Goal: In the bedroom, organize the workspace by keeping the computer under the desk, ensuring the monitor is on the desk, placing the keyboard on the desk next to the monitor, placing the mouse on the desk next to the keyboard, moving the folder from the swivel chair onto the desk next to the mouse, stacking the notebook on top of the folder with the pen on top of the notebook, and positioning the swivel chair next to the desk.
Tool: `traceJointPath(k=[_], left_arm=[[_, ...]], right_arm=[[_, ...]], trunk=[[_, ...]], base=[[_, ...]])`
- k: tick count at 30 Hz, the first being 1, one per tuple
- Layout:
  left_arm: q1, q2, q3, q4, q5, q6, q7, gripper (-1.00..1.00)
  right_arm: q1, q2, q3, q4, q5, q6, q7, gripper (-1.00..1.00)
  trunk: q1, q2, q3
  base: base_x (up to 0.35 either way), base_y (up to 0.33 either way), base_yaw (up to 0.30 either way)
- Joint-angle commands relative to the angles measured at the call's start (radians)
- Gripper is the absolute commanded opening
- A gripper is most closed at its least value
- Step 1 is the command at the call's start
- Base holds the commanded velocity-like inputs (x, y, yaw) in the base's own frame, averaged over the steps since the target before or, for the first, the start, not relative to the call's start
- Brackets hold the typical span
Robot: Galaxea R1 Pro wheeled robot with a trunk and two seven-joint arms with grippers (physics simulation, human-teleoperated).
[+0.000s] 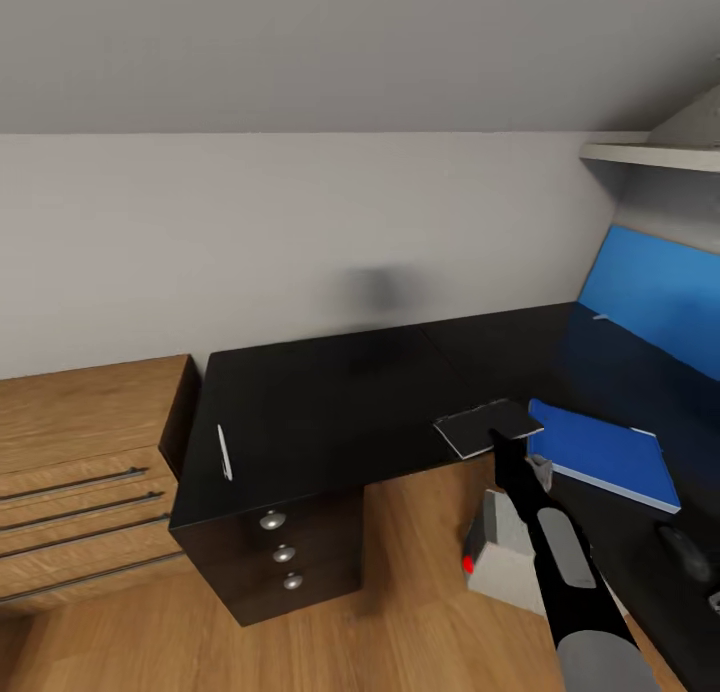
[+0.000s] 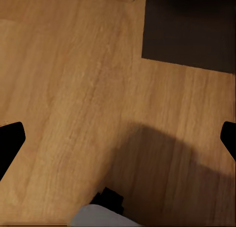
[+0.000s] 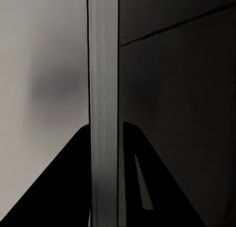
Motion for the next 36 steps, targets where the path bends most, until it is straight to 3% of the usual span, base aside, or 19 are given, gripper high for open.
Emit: traceJointPath(k=[1,9,13,32,36], left_arm=[[-0.001,0.001,-0.010,0.001,0.008,-0.005,0.008,1.00],[-0.001,0.001,-0.016,0.006,0.009,-0.005,0.009,1.00],[-0.001,0.001,-0.016,0.007,0.009,-0.005,0.009,1.00],[-0.001,0.001,-0.018,0.026,0.009,-0.005,0.009,1.00],[-0.001,0.001,-0.018,0.026,0.009,-0.005,0.009,1.00]], right_arm=[[-0.001,-0.001,-0.017,-0.004,-0.008,0.008,-0.003,-1.00],[-0.001,-0.028,-0.095,-0.017,-0.010,-0.007,-0.031,-1.00],[-0.001,-0.029,-0.124,-0.019,-0.012,-0.022,-0.030,-1.00],[-0.001,-0.025,-0.137,-0.069,-0.033,-0.025,-0.019,-1.00],[-0.001,-0.027,-0.154,-0.076,-0.038,-0.058,-0.022,-1.00]], trunk=[[0.000,0.000,-0.001],[0.000,0.000,-0.001],[0.000,0.000,-0.001],[0.000,0.000,-0.001],[0.000,0.000,-0.001]], base=[[0.000,-0.285,0.000],[0.000,-0.300,0.000],[0.000,-0.191,0.000],[0.000,-0.014,0.000],[0.000,0.000,0.000]])
